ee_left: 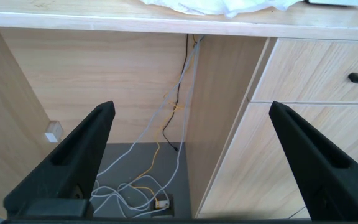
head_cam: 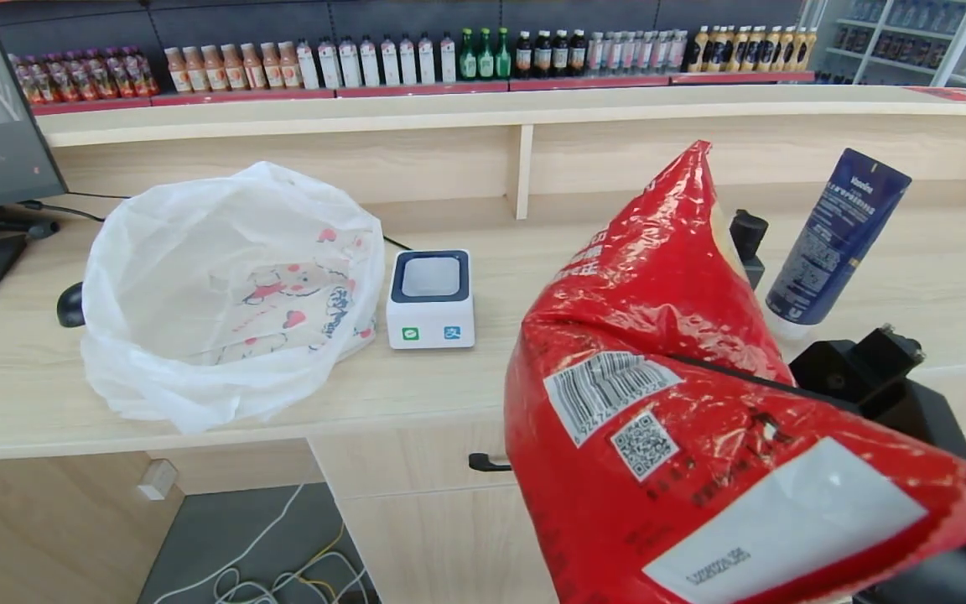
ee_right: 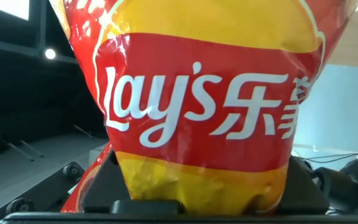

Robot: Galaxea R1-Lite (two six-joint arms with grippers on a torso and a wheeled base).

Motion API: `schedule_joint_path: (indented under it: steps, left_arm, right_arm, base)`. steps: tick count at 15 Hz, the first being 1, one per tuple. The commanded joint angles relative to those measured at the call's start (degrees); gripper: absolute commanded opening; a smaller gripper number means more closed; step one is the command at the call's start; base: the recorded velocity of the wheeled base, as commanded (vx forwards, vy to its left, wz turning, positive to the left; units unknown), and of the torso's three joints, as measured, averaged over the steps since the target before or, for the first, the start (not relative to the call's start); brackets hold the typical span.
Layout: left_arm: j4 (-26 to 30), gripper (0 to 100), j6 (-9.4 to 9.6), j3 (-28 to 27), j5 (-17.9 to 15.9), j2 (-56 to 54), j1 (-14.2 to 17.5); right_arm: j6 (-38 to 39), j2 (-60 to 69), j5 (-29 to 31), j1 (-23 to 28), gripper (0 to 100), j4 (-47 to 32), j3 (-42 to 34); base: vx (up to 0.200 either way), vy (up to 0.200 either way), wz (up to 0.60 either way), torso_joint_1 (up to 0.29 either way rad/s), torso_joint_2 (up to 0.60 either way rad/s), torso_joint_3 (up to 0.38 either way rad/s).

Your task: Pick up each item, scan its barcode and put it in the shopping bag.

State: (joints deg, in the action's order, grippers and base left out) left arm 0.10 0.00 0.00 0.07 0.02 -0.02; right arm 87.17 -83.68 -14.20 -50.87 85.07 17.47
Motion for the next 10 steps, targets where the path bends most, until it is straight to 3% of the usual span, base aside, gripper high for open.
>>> schedule_joint_path:
  steps: [1, 10]
  left_arm:
    - [0.0, 100, 0.00, 0.0, 0.0, 0.0, 0.0]
    - [0.0, 100, 0.00, 0.0, 0.0, 0.0, 0.0]
  right_arm:
    - [0.6, -0.5, 0.0, 0.0, 0, 1.3, -0.5]
    - [1.0, -1.5, 0.0, 0.0, 0, 2.0, -1.2]
  base:
    - [0.000, 0.000, 0.00, 0.000, 0.00, 0.000]
    - [0.000, 0.000, 0.00, 0.000, 0.00, 0.000]
